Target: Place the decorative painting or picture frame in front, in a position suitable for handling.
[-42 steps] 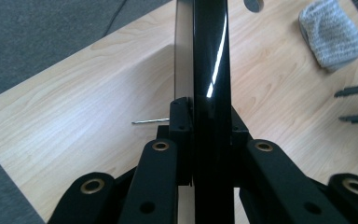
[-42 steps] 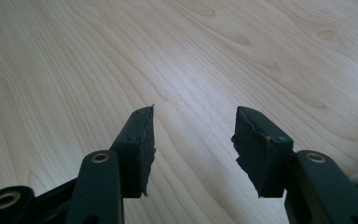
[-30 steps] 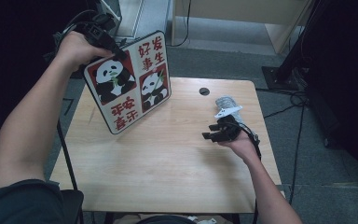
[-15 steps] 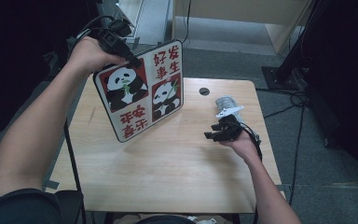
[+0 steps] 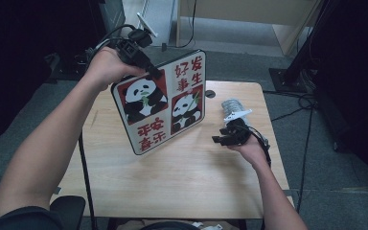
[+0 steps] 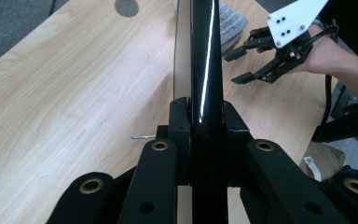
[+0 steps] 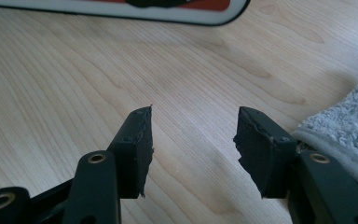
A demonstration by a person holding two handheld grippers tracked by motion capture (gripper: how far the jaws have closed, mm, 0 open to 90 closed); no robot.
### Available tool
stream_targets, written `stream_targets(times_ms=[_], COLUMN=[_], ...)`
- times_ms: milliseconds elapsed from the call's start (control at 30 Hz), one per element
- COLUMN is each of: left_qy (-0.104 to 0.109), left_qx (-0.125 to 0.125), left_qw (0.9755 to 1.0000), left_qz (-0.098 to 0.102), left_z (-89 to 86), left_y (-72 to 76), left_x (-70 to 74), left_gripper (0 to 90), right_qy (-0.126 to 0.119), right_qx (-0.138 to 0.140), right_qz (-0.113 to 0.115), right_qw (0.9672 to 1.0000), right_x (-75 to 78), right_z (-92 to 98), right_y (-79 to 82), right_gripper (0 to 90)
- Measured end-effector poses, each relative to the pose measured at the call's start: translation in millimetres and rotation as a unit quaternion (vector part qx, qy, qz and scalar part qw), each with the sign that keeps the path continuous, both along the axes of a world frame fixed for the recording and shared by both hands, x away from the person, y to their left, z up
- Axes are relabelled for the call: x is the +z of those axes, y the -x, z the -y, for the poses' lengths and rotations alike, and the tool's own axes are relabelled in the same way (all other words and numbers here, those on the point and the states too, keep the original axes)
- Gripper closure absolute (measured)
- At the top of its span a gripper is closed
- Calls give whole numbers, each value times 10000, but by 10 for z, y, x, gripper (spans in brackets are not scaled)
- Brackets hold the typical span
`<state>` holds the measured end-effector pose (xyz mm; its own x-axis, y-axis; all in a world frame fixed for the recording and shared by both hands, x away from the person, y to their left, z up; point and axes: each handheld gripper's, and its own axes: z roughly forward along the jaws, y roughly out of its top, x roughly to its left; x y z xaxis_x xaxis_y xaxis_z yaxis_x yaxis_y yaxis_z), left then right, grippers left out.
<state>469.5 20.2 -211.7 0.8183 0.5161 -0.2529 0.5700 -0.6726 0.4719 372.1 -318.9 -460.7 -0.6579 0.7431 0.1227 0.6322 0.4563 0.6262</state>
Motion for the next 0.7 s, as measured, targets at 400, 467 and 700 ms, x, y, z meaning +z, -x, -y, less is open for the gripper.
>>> stream_targets(times_ms=[400, 467, 700], left_qy=[18, 24, 56], left_qx=[-62, -83, -118], left_qw=[10000, 9999, 9999], left_qz=[-60, -75, -113], left_z=[141, 172, 181], left_y=[110, 142, 183], left_x=[-79, -90, -116], left_gripper=[795, 795, 794], right_qy=[-79, -88, -132], right_qx=[-40, -40, -52], right_qz=[42, 51, 100], right_qw=[10000, 9999, 9999], right_x=[-7, -2, 6], right_z=[14, 22, 35], right_y=[-23, -19, -20], right_gripper=[460, 461, 460])
